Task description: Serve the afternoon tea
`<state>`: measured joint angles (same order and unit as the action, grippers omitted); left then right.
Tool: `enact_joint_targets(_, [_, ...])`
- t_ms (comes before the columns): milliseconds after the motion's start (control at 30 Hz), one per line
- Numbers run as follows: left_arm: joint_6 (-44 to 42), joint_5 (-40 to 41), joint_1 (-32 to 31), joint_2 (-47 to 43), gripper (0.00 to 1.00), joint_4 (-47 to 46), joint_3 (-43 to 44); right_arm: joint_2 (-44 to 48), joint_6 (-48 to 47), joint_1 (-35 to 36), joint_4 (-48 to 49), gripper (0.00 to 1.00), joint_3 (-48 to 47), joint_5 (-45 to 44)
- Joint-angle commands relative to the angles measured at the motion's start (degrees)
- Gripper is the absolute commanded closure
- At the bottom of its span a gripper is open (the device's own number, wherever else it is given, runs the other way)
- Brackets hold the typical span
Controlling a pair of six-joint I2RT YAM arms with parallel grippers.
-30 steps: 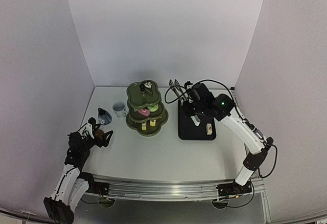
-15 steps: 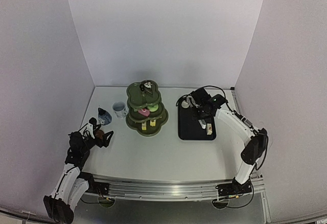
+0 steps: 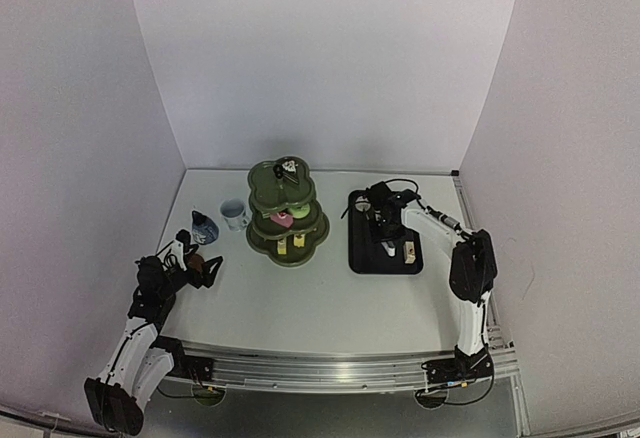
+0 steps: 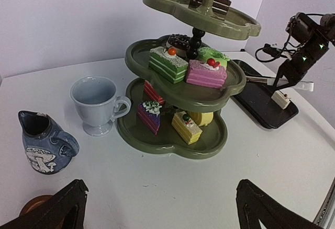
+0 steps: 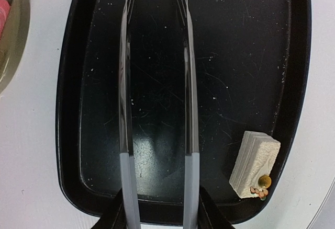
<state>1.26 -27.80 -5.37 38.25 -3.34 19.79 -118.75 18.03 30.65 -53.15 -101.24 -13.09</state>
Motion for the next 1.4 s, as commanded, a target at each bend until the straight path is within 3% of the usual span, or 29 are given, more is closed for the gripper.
enact_joint_targets(0, [-1.17, 0.64, -0.22, 0.28, 0.0, -1.54, -0.08, -2.48, -1.12, -0.04, 1.44, 0.64, -3.86, -1.03])
enact_joint_targets(833, [-1.17, 0.71, -0.24, 0.29, 0.0, -1.72, -0.25, -11.45, -1.52, -0.15, 1.19, 0.6, -13.71, -3.94])
enact_joint_targets(933, [-2.58, 0.72, -0.22, 0.31, 0.0, -1.67, -0.2, -12.18, -1.27, -0.16, 1.07, 0.66, -14.39, -3.96])
enact_joint_targets(1167, [-2.75, 0.82, -0.26, 0.04, 0.0, -1.73, -0.19, -10.67, -1.11, -0.16, 0.83, 0.92, -12.92, -3.54])
enact_joint_targets(1367, [-2.68, 0.67, -0.26, 0.05, 0.0, -1.83, -0.19, -4.78, -0.7, -0.16, 0.86, 1.0, -9.05, -4.68])
